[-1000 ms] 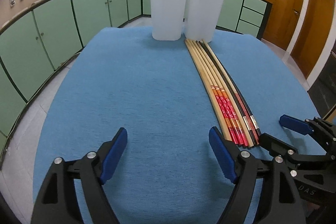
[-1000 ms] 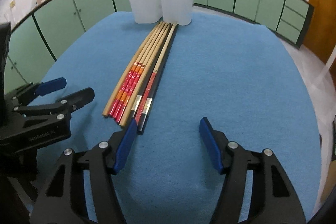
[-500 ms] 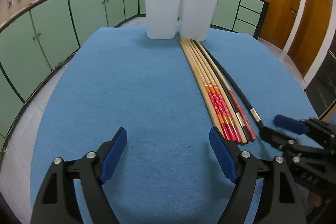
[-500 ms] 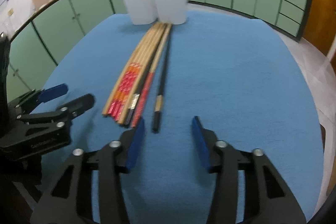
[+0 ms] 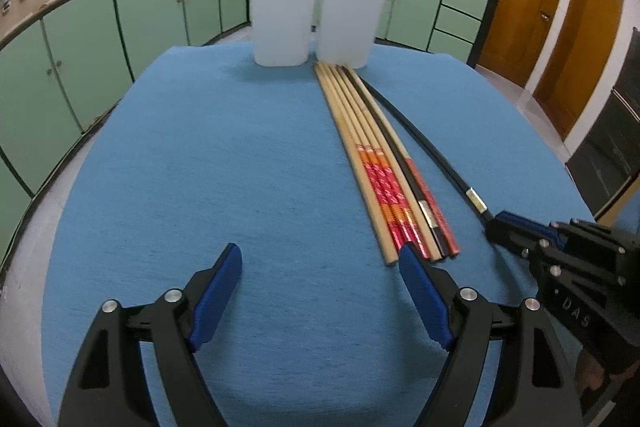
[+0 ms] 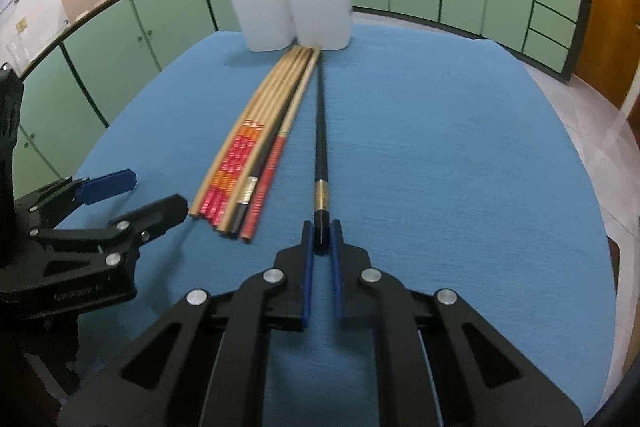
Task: Organize utensils
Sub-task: 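Grasp a black chopstick with the right tool while the left tool grasps a wooden chopstick, then carry both chopsticks upright into the white holder and open both tools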
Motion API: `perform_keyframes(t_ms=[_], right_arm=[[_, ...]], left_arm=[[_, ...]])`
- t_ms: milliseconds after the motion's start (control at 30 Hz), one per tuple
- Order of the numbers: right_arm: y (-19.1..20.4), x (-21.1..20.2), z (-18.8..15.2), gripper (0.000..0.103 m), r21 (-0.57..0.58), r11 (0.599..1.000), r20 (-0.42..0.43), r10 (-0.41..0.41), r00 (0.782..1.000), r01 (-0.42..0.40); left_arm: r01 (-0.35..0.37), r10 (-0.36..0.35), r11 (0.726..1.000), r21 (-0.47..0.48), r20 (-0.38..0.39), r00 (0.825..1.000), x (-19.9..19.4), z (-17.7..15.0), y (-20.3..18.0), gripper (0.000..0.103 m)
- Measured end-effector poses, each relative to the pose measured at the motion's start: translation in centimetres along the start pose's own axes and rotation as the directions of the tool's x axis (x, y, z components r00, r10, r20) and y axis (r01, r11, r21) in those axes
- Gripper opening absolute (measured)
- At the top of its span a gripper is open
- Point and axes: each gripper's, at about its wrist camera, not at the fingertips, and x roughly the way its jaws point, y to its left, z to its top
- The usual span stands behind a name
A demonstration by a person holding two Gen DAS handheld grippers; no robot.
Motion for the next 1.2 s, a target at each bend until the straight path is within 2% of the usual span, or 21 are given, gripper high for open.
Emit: perform_keyframes(t_ms=[233,367,500,633,733,767,800,833,900,933,967,1100,1200], right_arm=[[-0.4,-0.1,-0.3,0.007,0.008,1.0,0.004,0.0,1.0,0.0],[-0.7,-0.2,-0.4,0.007,0.017,1.0,0.004,0.004,1.0,-0.004],[-0.9,-0.1,-0.4,0.01,0.017,1.0,0.002,0.016,1.0,-0.016],[-1.0,-0.1,-0.3,0.011,0.014,1.0,0.003,0.022,1.0,-0.022],[-1.1,0.0,-0.2,0.011,0.017,1.0,0.001,0.026,1.0,-0.026],[-1.2,0.0,-0.2,0.011,0.02,0.999,0.001,0.031,1.0,-0.031],[-1.3,0.1,-0.1,0.008,0.023,0.999,0.0,0.036,0.999,-0.036],[-1.4,0.1,-0.1,0.008,0.026,0.999,0.001,0.037,0.999,-0.037],[-1.6,0.1,-0.1,0.007,0.035,0.998,0.001,0.049,0.999,-0.05],[-1.7,0.1,-0.1,0.007,0.036,0.998,0.001,0.052,0.999,-0.052],[-1.7,0.0,-0.1,0.007,0.037,0.998,0.002,0.053,0.999,-0.053],[-1.6,-0.3,0.1,0.007,0.019,0.999,0.008,0.041,0.999,-0.041],[-1.6,-1.1,0.6,0.007,0.0,0.999,0.027,0.034,0.999,-0.034]], left_arm=[[-0.072,0.074,0.996,0.061,-0.022,0.997,0.5,-0.1,-0.8,0.081],[-0.118,0.118,0.993,0.02,-0.026,0.993,0.3,-0.1,0.5,0.082],[-0.126,0.126,0.992,-0.007,-0.023,0.992,-0.1,-0.1,1.4,0.082],[-0.099,0.099,0.995,-0.016,-0.013,0.995,0.1,0.1,1.3,0.079],[-0.091,0.091,0.996,-0.001,-0.004,0.996,0.4,0.4,0.9,0.067],[-0.089,0.089,0.996,0.002,-0.001,0.996,0.5,0.4,0.8,0.06],[-0.079,0.078,0.997,0.004,0.004,0.997,0.4,0.5,0.7,0.05],[-0.064,0.064,0.998,0.006,0.007,0.998,0.5,0.5,0.7,0.045],[-0.051,0.051,0.999,0.016,0.01,0.999,0.5,0.5,0.5,0.023],[-0.04,0.04,0.999,0.02,0.011,0.999,0.5,0.5,0.4,0.018],[-0.029,0.028,0.999,0.022,0.012,1.0,0.5,0.4,0.4,0.009],[0.024,-0.024,1.0,0.002,0.021,1.0,0.4,0.4,0.7,0.007],[0.014,-0.015,1.0,0.02,0.048,0.999,-0.5,0.7,0.6,0.007]])
